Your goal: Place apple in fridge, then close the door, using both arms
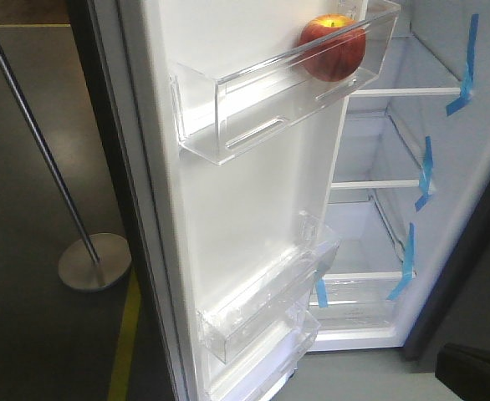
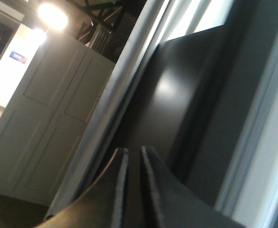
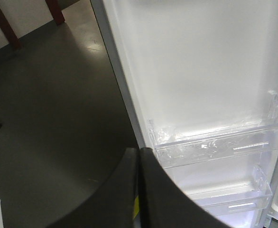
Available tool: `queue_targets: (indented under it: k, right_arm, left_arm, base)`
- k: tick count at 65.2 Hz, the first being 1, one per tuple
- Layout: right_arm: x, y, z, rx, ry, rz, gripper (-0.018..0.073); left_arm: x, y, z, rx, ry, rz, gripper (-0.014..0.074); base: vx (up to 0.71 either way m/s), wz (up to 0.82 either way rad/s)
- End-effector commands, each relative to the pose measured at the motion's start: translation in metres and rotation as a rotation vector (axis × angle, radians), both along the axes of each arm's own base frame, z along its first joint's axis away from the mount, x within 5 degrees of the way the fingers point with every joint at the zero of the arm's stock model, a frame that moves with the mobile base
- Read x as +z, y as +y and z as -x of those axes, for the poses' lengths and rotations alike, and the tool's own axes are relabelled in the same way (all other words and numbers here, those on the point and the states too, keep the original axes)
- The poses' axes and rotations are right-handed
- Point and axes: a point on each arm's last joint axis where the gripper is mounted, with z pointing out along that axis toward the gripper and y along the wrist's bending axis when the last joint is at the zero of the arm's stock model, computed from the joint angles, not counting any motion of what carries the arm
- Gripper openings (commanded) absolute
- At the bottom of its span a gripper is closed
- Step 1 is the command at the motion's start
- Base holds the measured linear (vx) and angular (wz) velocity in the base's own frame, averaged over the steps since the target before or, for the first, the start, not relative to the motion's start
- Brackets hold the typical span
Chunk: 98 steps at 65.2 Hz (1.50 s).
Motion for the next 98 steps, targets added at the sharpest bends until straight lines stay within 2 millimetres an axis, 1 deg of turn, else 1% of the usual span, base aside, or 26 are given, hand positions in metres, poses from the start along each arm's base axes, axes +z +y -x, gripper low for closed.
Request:
queue_targets:
  k: [1,7,8,14,17,21,30,36,40,48,53,60,64,73,85,92,98]
  right_arm:
    - [0.011,0.0,-0.003,-0.024,-0.039,-0.05,-0.0003]
    - [0.011,0.0,-0.002,-0.023,-0.038,-0.053,-0.0003]
    - [0.011,0.0,-0.002,-0.023,-0.038,-0.053,-0.0003]
    - [0.011,0.0,-0.002,-0.023,-0.038,-0.053,-0.0003]
    - [0.011,0.0,-0.003,-0.024,-0.039,-0.053,-0.0003]
    - [0.011,0.0,-0.003,-0.024,-0.039,-0.053,-0.0003]
    - [0.011,0.0,-0.003,-0.024,-0.039,-0.053,-0.0003]
    - [0.011,0.0,-0.003,-0.024,-0.039,-0.053,-0.0003]
    - [0.011,0.0,-0.003,-0.024,-0.039,-0.053,-0.0003]
    - [0.011,0.0,-0.003,-0.024,-0.039,-0.053,-0.0003]
    - [0.011,0.0,-0.002,-0.023,-0.038,-0.053,-0.0003]
    - [0.011,0.0,-0.003,-0.024,-0.039,-0.053,-0.0003]
    - [0.012,0.0,-0.003,-0.025,-0.04,-0.053,-0.0003]
    - [0.013,-0.001,-0.004,-0.039,-0.06,-0.05,-0.0003]
    - [0.014,-0.003,-0.006,-0.064,-0.079,-0.057,-0.0003]
    - [0.016,-0.004,-0.008,-0.09,-0.098,-0.063,-0.0003]
    - [0.018,-0.006,-0.01,-0.117,-0.119,-0.073,-0.0003]
  left_arm:
    - [0.03,-0.004,-0.026,-0.064,-0.058,0.104,0.0174]
    - [0.041,-0.006,-0.054,-0.12,-0.043,0.208,0.0251]
    - [0.041,-0.007,-0.061,-0.128,-0.034,0.223,0.0268]
    - [0.046,-0.01,-0.083,-0.194,-0.039,0.324,0.0323]
    - [0.046,-0.012,-0.097,-0.231,-0.039,0.371,0.0346]
    - [0.047,-0.015,-0.11,-0.265,-0.042,0.389,0.0356]
    - [0.049,-0.023,-0.144,-0.312,-0.015,0.333,0.0356]
    - [0.054,-0.027,-0.163,-0.345,-0.006,0.338,0.0356]
    - [0.053,-0.03,-0.178,-0.362,0.008,0.338,0.0356]
    - [0.052,-0.036,-0.199,-0.426,0.037,0.348,0.0356]
    - [0.051,-0.042,-0.208,-0.488,0.053,0.349,0.0356]
    - [0.049,-0.051,-0.213,-0.596,0.085,0.32,0.0356]
    - [0.046,-0.056,-0.213,-0.647,0.108,0.303,0.0356]
    - [0.04,-0.064,-0.208,-0.722,0.134,0.203,0.0356]
    - [0.042,-0.079,-0.193,-0.911,0.087,0.121,0.0356]
    - [0.044,-0.093,-0.181,-1.035,0.057,0.093,0.0356]
    - [0.044,-0.11,-0.168,-1.15,0.039,0.059,0.0356]
  base:
    - [0.0,0.0]
    - [0.0,0.0]
    - [0.0,0.0]
    - [0.0,0.0]
    - [0.0,0.0]
    - [0.0,0.0]
    - [0.0,0.0]
    - [0.0,0.0]
    - [0.0,0.0]
    - [0.0,0.0]
    - [0.0,0.0]
    - [0.0,0.0]
    - [0.0,0.0]
    - [0.0,0.0]
    - [0.0,0.0]
    - [0.0,0.0]
    - [0.0,0.0]
